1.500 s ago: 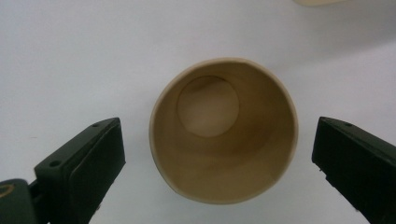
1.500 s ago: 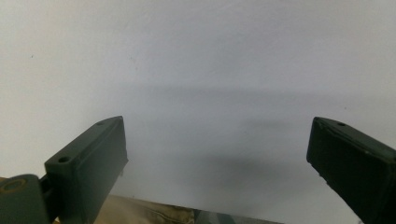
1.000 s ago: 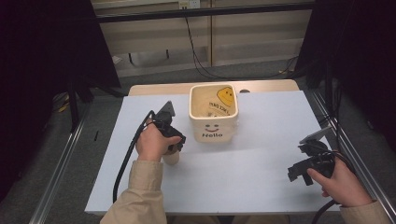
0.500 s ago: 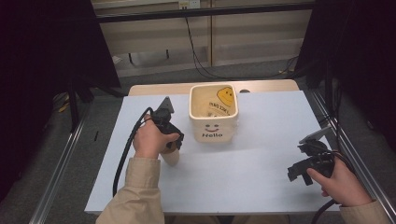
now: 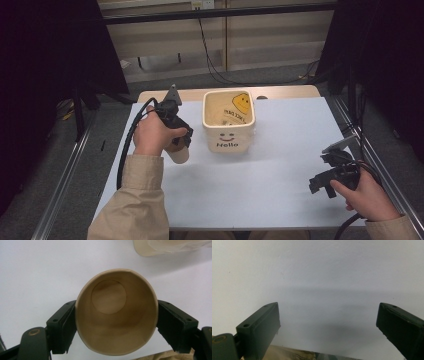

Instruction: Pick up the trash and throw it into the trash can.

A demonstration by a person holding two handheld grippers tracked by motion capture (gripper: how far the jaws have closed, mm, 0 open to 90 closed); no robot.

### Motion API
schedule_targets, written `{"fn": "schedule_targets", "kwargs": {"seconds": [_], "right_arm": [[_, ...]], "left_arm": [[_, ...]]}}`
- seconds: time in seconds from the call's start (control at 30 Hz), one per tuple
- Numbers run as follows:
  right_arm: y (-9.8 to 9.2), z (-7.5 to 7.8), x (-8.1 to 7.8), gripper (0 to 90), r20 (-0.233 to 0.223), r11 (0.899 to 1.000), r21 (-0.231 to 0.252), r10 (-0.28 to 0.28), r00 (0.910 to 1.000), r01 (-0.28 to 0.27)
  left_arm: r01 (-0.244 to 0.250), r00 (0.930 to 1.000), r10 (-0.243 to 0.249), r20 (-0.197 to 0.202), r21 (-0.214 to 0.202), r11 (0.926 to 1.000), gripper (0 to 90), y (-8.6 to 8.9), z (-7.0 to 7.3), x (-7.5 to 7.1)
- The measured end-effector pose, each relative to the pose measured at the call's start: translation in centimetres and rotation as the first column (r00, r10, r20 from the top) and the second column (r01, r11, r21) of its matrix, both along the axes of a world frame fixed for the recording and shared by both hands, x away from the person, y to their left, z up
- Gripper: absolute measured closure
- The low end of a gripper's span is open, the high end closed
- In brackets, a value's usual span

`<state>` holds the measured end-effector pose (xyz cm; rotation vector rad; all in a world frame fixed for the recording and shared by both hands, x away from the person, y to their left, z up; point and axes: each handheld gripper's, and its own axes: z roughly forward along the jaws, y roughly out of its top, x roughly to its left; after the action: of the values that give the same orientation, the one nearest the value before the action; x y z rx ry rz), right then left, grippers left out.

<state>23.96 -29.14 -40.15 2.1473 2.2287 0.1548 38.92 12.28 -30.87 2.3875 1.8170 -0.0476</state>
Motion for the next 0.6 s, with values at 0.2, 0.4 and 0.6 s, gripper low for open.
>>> {"fn": "schedule_targets", "kwargs": {"seconds": [0.2,0.4,0.6], "right_arm": [[0.1,0.1,0.0,5.0,-0.008,1.000,-0.001,-0.006,1.0000,0.006],[0.1,0.2,-0.1,5.0,-0.013,1.000,0.002,-0.003,0.9999,0.003],[0.1,0.2,-0.1,5.0,-0.012,1.000,0.001,0.003,0.9999,-0.003]], "left_arm": [[0.021,0.9997,-0.021,0.015,-0.009,0.9997,21.7,-0.7,2.3,0.2],[0.053,0.9983,-0.053,0.026,-0.011,0.9985,21.7,-1.8,4.3,0.5],[0.070,0.9974,-0.069,0.021,-0.011,0.9975,21.7,-2.6,5.6,1.1]]}}
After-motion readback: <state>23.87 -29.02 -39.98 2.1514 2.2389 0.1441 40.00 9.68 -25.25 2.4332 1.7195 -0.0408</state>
